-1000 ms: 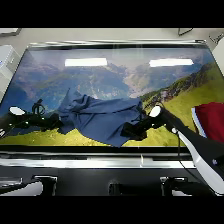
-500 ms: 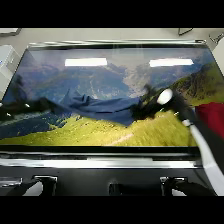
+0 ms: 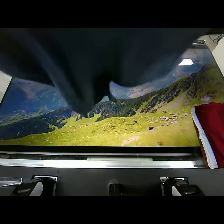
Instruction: Fold the clothes and pants, and hang the long-sleeved shirts on hangers.
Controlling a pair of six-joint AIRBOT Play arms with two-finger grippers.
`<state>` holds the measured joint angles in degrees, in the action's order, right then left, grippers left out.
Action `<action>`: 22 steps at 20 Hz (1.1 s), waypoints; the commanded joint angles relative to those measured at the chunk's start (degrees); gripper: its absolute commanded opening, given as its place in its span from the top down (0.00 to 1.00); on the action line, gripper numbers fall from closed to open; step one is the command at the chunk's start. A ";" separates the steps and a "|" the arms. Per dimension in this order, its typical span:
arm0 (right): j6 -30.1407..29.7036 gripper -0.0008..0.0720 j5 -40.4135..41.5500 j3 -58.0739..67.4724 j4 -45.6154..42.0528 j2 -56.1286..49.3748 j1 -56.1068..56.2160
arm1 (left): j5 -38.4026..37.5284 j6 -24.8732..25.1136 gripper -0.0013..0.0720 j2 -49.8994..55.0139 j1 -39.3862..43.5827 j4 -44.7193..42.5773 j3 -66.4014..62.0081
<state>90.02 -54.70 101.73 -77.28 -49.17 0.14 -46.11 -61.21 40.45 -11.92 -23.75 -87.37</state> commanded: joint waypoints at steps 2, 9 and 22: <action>-1.38 0.94 4.11 2.38 -1.40 8.00 -0.59 | 11.56 0.33 0.94 -5.20 0.55 0.87 -3.28; -1.11 0.94 -4.76 2.36 -1.18 4.11 -0.59 | 10.19 0.31 0.94 -1.38 0.57 -4.81 -3.21; 14.58 0.94 -11.58 -12.76 5.14 -42.82 -0.52 | -5.03 0.15 0.94 44.48 4.44 -6.54 13.22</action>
<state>98.00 -66.48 90.00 -77.56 -84.44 -0.47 -46.06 -61.01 75.92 -9.30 -33.95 -75.81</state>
